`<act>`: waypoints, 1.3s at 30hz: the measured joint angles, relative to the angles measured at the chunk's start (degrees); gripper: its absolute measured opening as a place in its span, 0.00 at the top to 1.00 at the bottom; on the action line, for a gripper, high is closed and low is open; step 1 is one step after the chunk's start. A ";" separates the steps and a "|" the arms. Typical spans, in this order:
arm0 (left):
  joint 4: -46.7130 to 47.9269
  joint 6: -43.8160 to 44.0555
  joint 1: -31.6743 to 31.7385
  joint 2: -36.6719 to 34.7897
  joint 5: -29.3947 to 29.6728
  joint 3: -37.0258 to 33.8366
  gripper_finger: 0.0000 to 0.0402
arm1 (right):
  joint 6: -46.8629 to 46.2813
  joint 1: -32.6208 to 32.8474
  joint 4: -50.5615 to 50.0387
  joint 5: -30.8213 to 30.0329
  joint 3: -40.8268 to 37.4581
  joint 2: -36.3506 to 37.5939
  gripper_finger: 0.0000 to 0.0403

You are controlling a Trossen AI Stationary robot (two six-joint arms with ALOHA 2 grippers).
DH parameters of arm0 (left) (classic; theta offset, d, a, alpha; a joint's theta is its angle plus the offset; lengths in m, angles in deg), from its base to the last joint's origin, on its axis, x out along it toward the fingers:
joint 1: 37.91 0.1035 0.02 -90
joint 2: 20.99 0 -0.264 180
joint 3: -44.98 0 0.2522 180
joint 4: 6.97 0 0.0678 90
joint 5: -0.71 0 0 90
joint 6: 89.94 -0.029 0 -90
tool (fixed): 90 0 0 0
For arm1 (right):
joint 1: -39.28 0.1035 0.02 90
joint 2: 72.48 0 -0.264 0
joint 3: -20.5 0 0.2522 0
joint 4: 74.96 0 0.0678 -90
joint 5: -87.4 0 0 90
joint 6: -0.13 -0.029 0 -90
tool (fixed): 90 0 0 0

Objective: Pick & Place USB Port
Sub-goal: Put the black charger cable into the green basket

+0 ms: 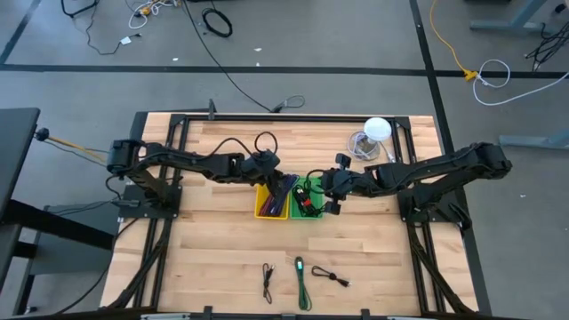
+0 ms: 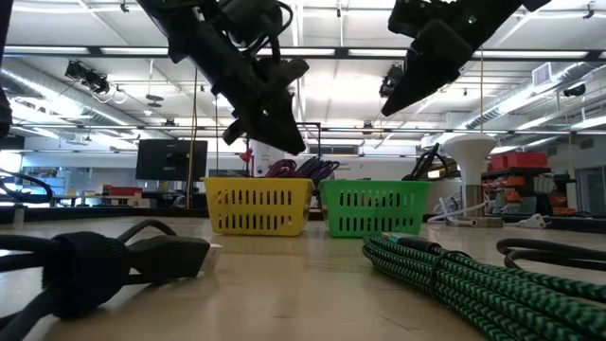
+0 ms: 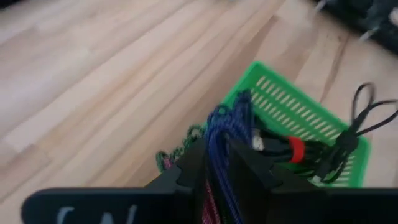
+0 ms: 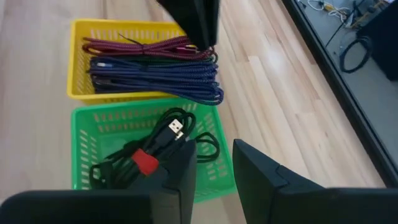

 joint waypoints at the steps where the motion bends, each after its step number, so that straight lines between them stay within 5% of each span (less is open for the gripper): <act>1: -0.10 -0.67 0.25 -0.74 -0.78 0.00 0.81 | -0.16 0.00 0.02 0.23 0.00 0.00 0.74; 6: 0.62 -6.09 0.53 -6.10 -16.10 0.04 0.77 | -1.66 0.00 -0.65 5.36 0.00 0.00 0.74; 11: 4.60 -0.08 -6.27 -7.84 -25.29 0.09 0.78 | -1.73 0.02 -1.19 5.70 -0.01 0.00 0.74; 19: 14.72 16.45 -22.01 -6.98 -16.48 0.07 0.82 | -1.33 0.01 1.50 1.03 -0.04 0.00 0.74; 25: 13.33 33.81 -30.56 -5.90 -12.19 0.00 0.82 | -0.08 0.00 2.63 1.05 -0.04 0.00 0.74; 31: 8.85 46.30 -35.74 -1.35 -3.05 0.07 0.82 | 0.52 0.00 2.63 1.22 -0.09 -0.02 0.74; 39: 5.08 55.33 -38.09 6.71 -4.72 0.03 0.82 | 1.39 0.02 2.40 3.89 -0.09 -0.02 0.74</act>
